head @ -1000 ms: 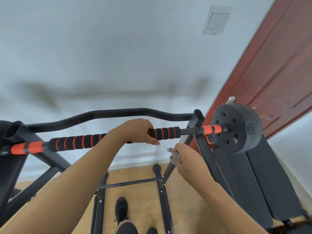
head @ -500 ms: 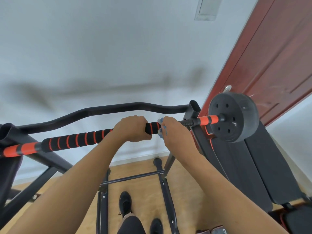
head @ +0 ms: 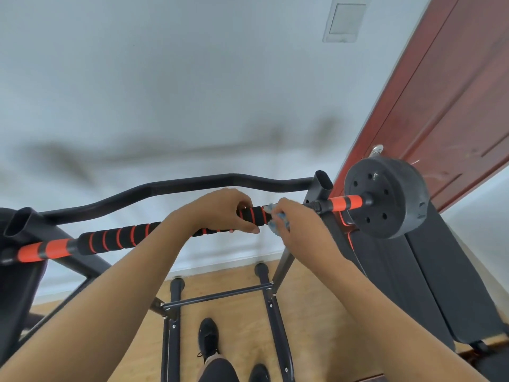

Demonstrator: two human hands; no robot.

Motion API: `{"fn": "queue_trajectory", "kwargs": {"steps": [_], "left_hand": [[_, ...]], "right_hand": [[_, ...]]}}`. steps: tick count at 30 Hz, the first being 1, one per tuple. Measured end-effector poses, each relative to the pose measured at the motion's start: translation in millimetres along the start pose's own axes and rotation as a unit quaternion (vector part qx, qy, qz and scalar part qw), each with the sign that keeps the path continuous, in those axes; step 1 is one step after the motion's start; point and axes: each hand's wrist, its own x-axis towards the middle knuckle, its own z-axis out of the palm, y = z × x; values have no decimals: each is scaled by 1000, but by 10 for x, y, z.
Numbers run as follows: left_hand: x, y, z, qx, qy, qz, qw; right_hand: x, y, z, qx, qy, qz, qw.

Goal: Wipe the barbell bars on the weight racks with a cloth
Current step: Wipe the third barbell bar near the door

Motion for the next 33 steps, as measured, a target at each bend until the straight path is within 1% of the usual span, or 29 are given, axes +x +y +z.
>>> {"fn": "queue_trajectory", "kwargs": {"steps": [2, 4, 6, 8, 9, 11, 14, 16, 17, 19, 20, 22, 24, 26, 27, 29, 30, 33], "left_hand": [[-75, 48, 155, 121, 49, 0, 991], [-83, 59, 332, 214, 106, -6, 971], [-61, 42, 439, 241, 155, -8, 958], [-34, 36, 434, 230, 163, -16, 959], [-17, 43, 417, 219, 154, -24, 963], [32, 46, 380, 184, 118, -42, 975], [117, 47, 260, 90, 18, -73, 993], [156, 34, 163, 7, -50, -86, 995], [168, 28, 121, -29, -80, -87, 993], [188, 11, 52, -80, -127, -90, 985], [190, 9, 26, -97, -146, -92, 980], [198, 2, -13, -120, -167, -85, 975], [183, -28, 7, -138, -145, -72, 977], [147, -44, 46, -121, -86, -48, 988], [118, -41, 62, -108, -52, -38, 992], [55, -23, 88, -73, 6, -29, 997], [22, 0, 105, -44, 24, -30, 998], [-19, 49, 197, 78, 34, -34, 996]], "right_hand": [[148, 5, -124, 45, 33, 8, 998], [342, 15, -172, 41, 50, -8, 998], [448, -39, -114, -27, 30, 1, 999], [451, -94, 39, -104, 9, 0, 995], [408, -122, 102, -131, 11, -6, 991], [305, -92, 208, -126, 14, -6, 992], [166, -32, 224, -91, 21, -29, 995], [29, -10, 224, -65, 29, -37, 997], [-68, 9, 238, -60, 8, -28, 998], [-307, 81, 313, -63, -74, -9, 995], [-437, 123, 338, -50, -102, 0, 994], [-529, 149, 287, -7, -97, 28, 995], [-437, 118, 183, 21, -42, 25, 999], [-234, 22, 40, 38, 29, 7, 999], [-113, -12, -22, 38, 48, 3, 998], [136, -34, -83, 30, 54, 3, 998], [245, -26, -60, 8, 48, -2, 999], [384, -49, 119, -107, 38, -3, 994]]}}
